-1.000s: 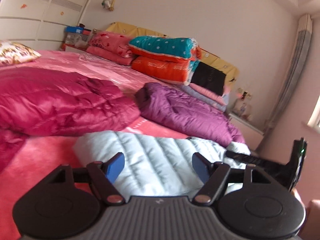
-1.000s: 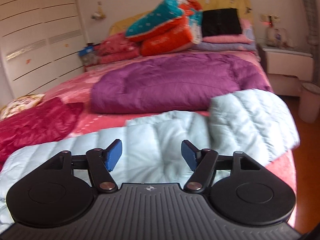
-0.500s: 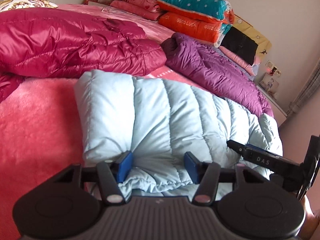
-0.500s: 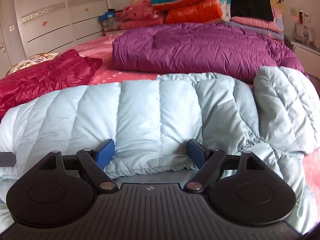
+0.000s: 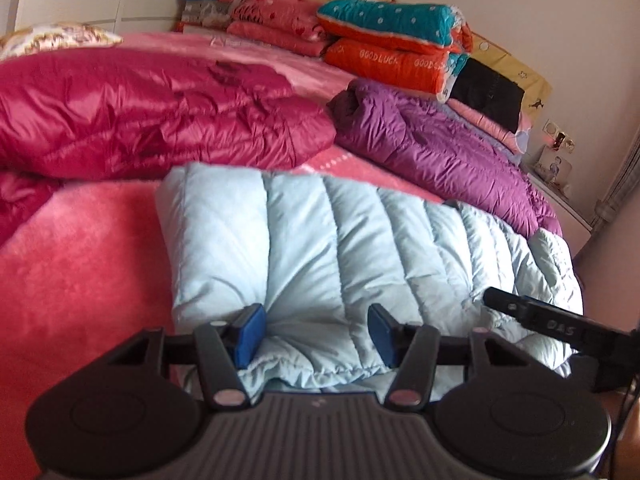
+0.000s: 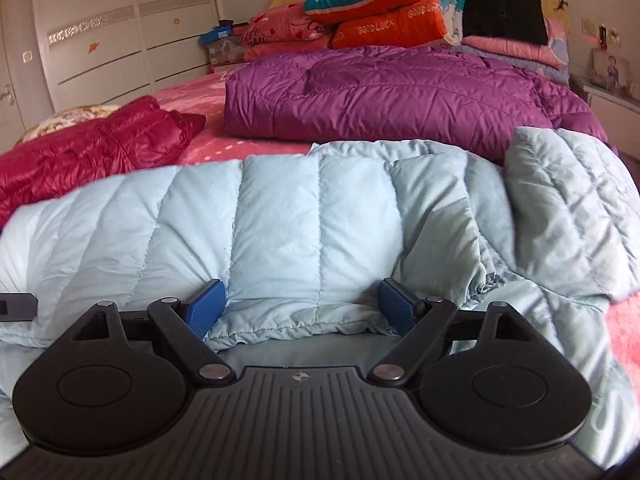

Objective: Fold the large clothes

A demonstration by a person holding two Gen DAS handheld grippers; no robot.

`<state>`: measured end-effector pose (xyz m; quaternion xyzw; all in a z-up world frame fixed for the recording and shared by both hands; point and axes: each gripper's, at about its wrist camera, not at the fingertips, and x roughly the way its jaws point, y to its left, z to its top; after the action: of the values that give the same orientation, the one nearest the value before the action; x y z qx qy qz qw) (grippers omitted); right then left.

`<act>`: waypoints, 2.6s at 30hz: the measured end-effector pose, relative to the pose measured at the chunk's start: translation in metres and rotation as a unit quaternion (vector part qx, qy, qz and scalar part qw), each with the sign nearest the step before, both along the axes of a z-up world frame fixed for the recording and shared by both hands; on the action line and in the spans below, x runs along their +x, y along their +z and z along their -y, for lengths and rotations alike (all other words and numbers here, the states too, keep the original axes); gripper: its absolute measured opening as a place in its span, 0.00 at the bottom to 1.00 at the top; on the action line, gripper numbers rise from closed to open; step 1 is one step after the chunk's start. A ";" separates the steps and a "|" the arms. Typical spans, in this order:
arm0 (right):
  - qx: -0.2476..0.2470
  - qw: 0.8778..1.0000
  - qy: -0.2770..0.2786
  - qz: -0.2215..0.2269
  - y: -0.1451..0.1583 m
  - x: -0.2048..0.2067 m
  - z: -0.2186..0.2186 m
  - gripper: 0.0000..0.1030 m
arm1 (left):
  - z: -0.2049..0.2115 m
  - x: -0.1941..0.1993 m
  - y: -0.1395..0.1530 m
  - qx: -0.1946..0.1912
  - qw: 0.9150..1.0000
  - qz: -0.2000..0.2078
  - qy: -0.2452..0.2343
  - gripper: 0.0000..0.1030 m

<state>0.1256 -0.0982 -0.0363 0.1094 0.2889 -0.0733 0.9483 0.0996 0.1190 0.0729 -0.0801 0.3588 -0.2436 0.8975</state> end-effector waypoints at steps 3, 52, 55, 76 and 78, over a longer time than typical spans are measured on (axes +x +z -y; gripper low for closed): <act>0.017 0.999 -0.016 0.030 0.018 -0.026 0.010 1.00 | -0.003 -0.014 0.014 -0.012 1.000 0.022 0.005 0.55; 0.426 0.832 -0.333 0.124 -0.069 -0.207 0.290 1.00 | 0.224 -0.101 -0.014 0.122 0.987 0.082 -0.070 0.76; 0.474 0.804 -0.331 0.141 -0.085 -0.198 0.297 1.00 | 0.223 -0.106 -0.024 0.118 0.985 0.096 -0.075 0.80; 0.693 0.538 -0.360 0.317 -0.190 -0.155 0.312 0.94 | 0.222 -0.109 -0.047 0.104 0.984 0.110 -0.097 0.90; 0.695 0.532 -0.358 0.325 -0.192 -0.151 0.314 0.87 | 0.222 -0.108 -0.048 0.103 0.984 0.110 -0.098 0.91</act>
<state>-0.0258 -0.4118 -0.2285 0.8448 -0.1424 -0.1423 0.4958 -0.0080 -0.1028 0.0253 0.0758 0.2876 -0.2994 0.9066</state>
